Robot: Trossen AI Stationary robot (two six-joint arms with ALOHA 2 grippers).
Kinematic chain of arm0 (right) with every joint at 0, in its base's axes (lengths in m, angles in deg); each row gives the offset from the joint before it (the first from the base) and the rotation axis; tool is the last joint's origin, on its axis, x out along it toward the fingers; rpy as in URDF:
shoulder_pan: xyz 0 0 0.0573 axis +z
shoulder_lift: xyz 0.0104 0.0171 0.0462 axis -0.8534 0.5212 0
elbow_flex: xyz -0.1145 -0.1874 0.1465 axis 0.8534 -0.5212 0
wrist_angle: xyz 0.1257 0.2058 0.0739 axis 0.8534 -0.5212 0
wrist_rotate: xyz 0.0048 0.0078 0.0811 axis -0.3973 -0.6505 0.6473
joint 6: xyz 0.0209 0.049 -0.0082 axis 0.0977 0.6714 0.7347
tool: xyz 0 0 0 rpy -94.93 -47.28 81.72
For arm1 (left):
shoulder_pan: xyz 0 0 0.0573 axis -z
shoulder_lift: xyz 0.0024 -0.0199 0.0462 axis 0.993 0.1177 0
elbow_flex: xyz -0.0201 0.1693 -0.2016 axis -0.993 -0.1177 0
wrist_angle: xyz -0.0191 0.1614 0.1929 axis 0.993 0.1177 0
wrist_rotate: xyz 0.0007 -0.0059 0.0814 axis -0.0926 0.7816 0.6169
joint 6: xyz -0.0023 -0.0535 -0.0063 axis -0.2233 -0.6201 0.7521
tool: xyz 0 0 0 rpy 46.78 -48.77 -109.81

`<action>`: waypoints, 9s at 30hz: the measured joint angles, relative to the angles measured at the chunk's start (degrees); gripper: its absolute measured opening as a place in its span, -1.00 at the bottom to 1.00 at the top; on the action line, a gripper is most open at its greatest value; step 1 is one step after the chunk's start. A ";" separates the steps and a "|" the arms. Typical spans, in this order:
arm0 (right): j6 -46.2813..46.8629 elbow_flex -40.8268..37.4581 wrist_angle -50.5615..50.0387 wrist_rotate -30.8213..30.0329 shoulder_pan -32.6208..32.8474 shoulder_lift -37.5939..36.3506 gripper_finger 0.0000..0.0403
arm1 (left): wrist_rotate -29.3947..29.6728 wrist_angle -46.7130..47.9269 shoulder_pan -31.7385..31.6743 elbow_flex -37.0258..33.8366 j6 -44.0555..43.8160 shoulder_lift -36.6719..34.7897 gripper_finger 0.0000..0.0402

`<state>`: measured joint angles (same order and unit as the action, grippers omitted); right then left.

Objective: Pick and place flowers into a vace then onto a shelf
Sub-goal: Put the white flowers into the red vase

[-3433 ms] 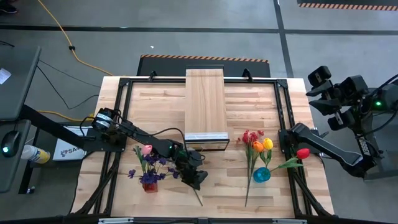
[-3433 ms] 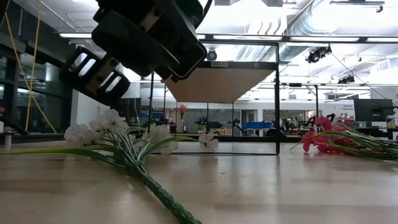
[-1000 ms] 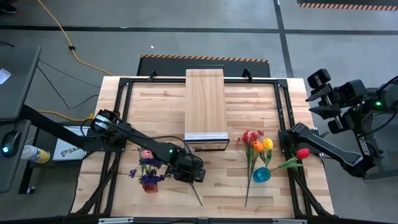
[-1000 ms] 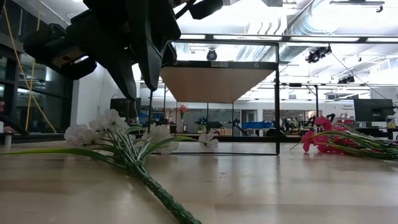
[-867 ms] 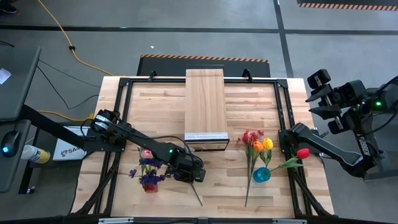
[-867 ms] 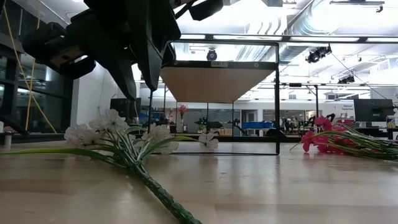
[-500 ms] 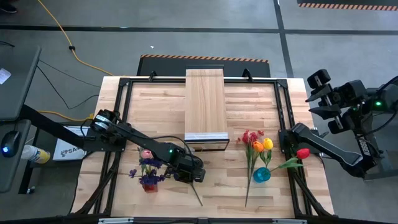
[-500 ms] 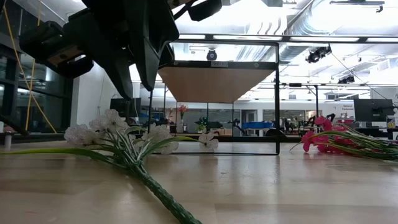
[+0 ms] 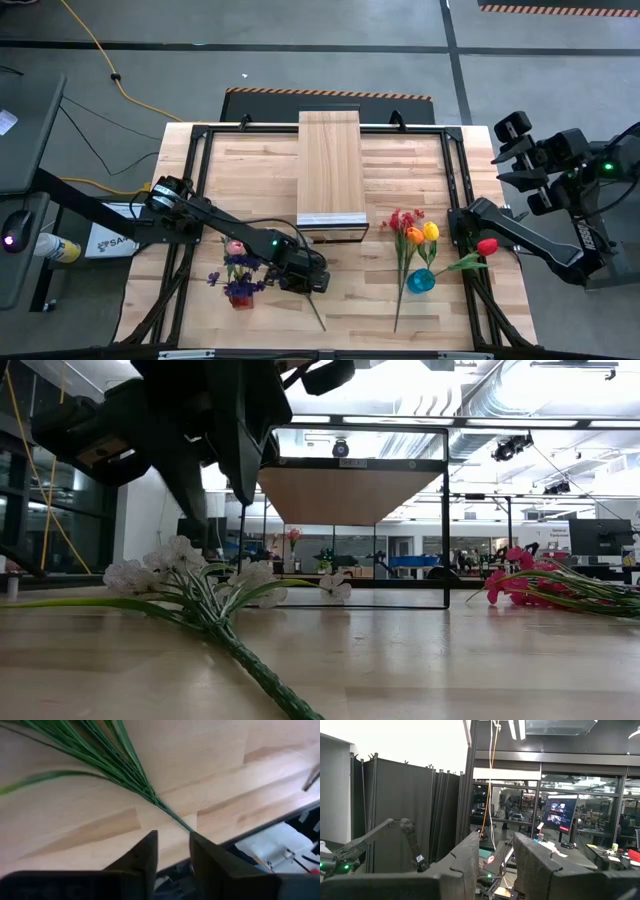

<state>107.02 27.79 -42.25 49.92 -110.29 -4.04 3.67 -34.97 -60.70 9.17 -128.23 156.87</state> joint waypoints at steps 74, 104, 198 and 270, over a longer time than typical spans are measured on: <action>-2.78 -0.01 0.04 -0.94 -0.01 0.00 -0.44 | 1.27 2.42 0.00 0.56 -9.45 8.34 -0.85; -2.78 0.00 0.04 -0.94 0.00 0.00 -0.44 | 3.46 4.96 -0.02 13.43 4.60 8.58 -0.85; -2.54 -0.01 0.00 -8.71 -0.01 -0.02 -0.44 | 20.73 17.38 4.44 59.32 36.27 6.97 -0.85; 0.23 -0.02 -3.47 -12.52 0.00 -0.02 -0.44 | 95.05 60.53 52.23 50.37 40.09 -12.44 -0.85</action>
<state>107.25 27.77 -45.71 37.41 -110.29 -4.06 98.73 25.55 -8.46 59.54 -88.14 144.43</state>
